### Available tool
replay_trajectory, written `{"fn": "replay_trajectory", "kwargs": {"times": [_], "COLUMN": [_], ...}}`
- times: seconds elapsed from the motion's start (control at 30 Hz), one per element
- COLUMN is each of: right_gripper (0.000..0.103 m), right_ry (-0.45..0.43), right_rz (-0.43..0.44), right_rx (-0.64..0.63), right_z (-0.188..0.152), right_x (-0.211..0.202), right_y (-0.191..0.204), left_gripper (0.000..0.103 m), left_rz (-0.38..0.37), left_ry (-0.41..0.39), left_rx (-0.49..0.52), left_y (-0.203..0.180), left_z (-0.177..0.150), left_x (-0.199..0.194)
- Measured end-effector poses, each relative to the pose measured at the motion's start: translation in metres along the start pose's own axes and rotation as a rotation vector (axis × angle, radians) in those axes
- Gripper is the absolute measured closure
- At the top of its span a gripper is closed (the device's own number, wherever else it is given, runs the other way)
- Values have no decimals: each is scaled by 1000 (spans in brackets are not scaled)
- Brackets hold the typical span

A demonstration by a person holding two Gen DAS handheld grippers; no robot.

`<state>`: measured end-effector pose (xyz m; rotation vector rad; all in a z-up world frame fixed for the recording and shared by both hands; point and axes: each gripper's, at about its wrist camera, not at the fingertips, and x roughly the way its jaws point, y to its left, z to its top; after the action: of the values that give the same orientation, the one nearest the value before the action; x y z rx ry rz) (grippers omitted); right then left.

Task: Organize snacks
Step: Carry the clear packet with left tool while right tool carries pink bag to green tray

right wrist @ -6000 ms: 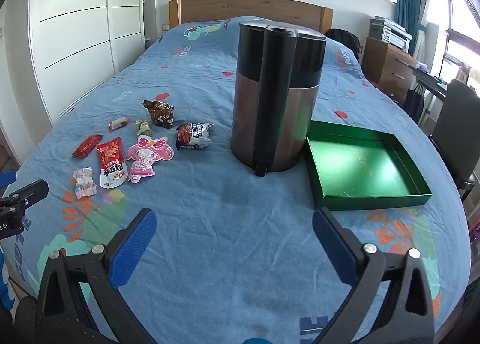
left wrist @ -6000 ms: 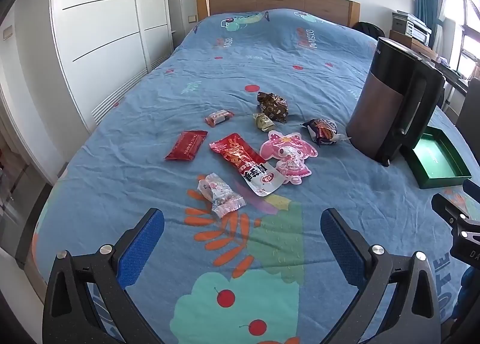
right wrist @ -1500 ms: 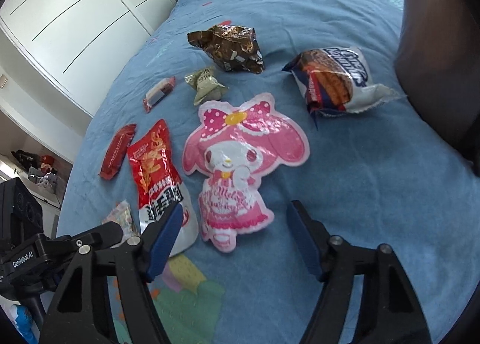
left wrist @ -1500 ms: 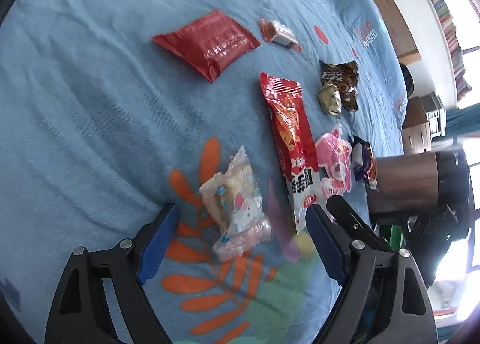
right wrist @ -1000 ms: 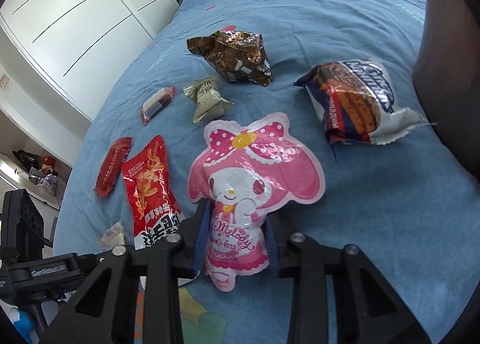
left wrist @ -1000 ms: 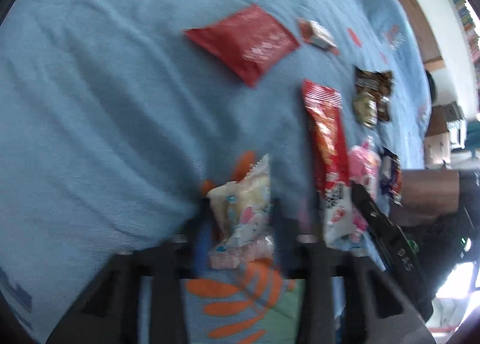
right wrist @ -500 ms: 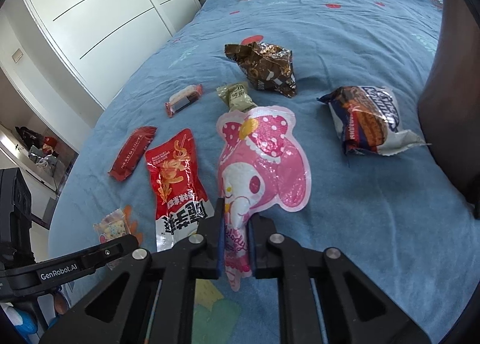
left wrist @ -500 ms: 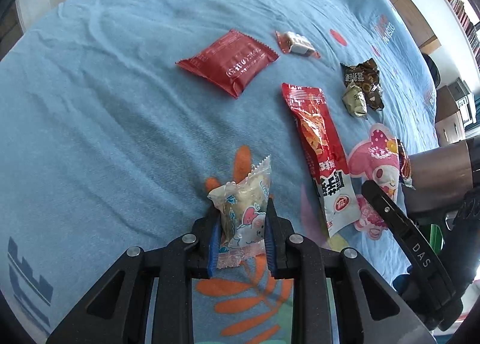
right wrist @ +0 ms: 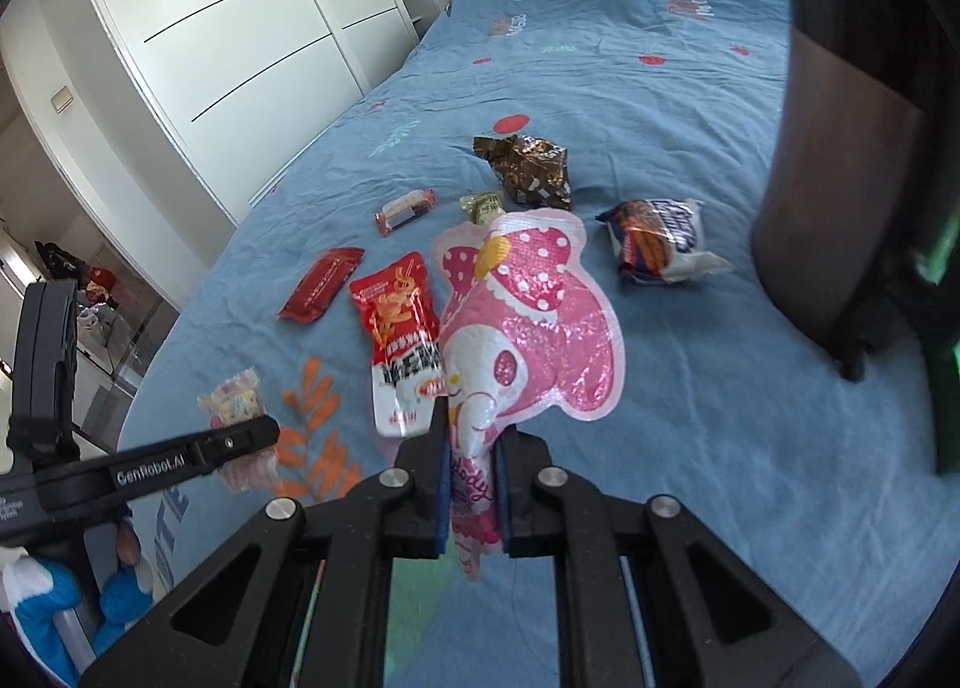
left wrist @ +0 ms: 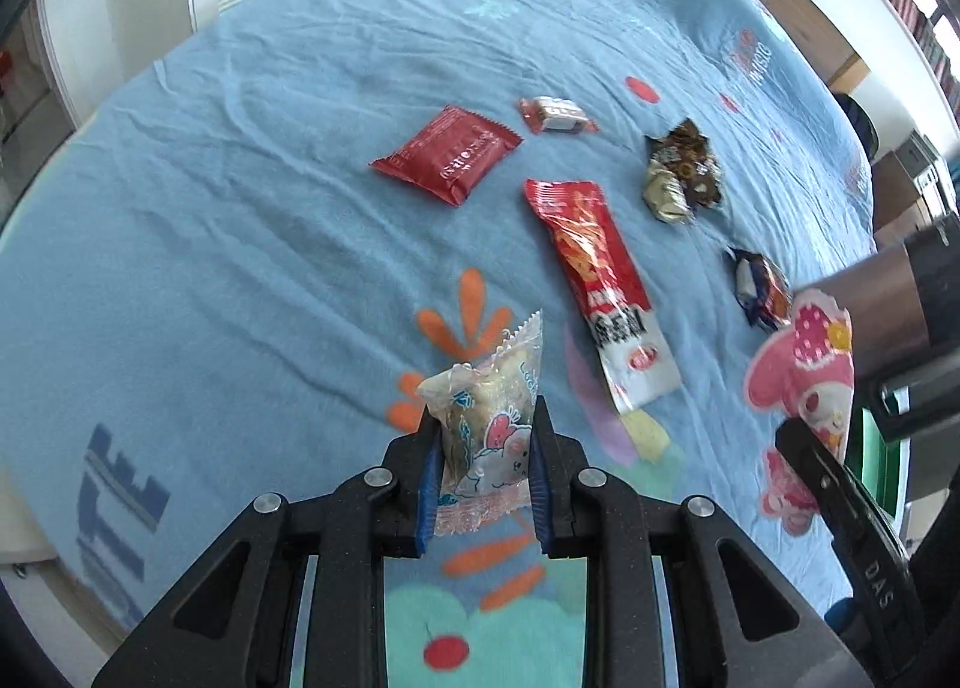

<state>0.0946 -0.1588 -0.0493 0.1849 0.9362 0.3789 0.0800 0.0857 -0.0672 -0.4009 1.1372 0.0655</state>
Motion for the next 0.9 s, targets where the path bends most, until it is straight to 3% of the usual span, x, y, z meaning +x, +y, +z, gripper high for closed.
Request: {"fn": "replay_trajectory", "kwargs": {"times": [0.5,0.9], "right_gripper": [18,18], "right_ry": [-98,-203], "right_rz": [-132,-236], "right_rx": [133,300], "right_z": [-60,-98], "right_x": [-119,-191], "right_y": [-78,-176], "left_gripper": [82,82], "left_rz": [-9,-34], "left_ry": [-24,19], "left_rx": [158,432], "left_y": [-69,-194], "left_z": [-63,-122], "left_x": [-61,-67]}}
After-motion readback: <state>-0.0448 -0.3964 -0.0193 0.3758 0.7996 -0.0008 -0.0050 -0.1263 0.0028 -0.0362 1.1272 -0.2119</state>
